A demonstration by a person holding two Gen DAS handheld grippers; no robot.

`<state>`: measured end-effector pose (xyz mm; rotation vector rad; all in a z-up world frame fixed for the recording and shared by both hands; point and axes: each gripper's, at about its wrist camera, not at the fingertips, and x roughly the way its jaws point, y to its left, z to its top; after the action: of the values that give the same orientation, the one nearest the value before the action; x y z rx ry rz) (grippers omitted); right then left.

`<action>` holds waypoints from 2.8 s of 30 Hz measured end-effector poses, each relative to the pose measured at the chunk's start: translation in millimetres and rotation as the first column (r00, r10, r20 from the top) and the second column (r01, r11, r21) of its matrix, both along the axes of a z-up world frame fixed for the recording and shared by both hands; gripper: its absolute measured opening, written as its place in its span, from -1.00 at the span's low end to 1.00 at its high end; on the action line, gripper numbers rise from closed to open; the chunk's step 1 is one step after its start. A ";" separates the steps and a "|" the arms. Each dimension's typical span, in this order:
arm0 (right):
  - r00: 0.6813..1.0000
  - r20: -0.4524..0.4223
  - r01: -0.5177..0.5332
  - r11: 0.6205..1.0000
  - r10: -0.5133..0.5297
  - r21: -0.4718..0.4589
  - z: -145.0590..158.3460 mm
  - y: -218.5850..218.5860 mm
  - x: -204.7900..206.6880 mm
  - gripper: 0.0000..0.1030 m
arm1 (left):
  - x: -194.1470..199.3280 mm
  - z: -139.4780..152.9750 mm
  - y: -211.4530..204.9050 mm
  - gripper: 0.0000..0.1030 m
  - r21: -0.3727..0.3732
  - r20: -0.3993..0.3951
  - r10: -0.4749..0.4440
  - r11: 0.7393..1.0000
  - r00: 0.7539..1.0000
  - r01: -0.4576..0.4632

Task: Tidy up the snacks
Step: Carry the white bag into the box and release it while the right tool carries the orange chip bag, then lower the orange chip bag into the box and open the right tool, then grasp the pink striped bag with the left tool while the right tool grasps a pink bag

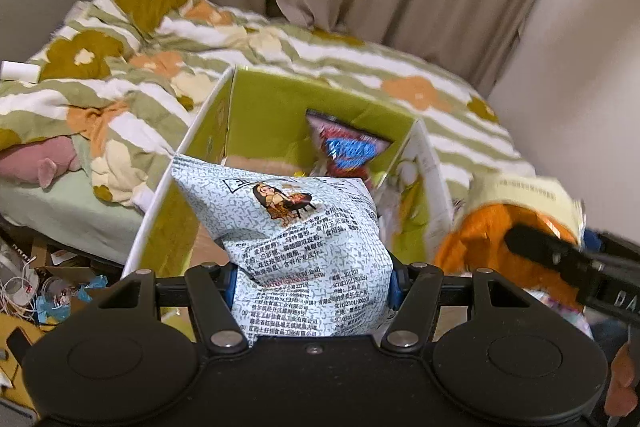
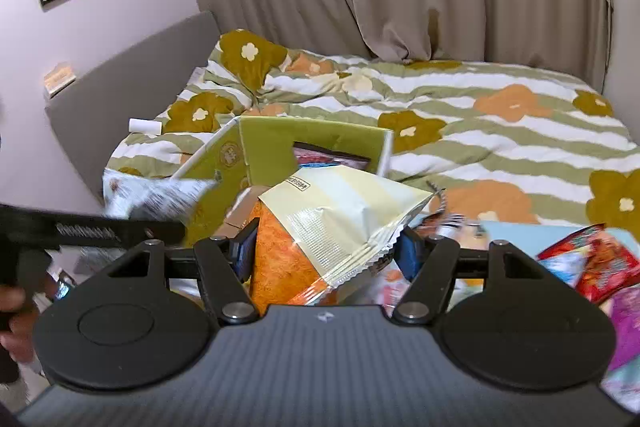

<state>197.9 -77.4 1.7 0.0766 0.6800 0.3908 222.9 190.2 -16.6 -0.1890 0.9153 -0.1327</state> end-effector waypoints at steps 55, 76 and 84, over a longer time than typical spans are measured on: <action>0.997 -0.054 -0.051 0.998 0.050 -0.026 -31.2 68.2 33.0 1.00 | -21.4 -2.8 37.7 0.85 0.038 0.028 0.117 0.992 0.993 -0.118; 0.962 0.021 0.272 0.962 -0.272 -0.022 2.5 -13.8 -50.0 1.00 | -55.1 20.0 -38.3 0.86 0.041 0.116 -0.192 0.981 0.974 0.189; 0.915 0.026 0.403 0.915 -0.403 -0.016 -10.7 -99.7 -84.5 1.00 | -69.3 7.2 -125.6 0.86 0.046 0.112 -0.292 0.956 0.950 0.289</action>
<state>113.4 -177.2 -8.9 0.1897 0.6279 -0.0142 153.5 64.6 -9.4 -0.0177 0.8226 -0.3999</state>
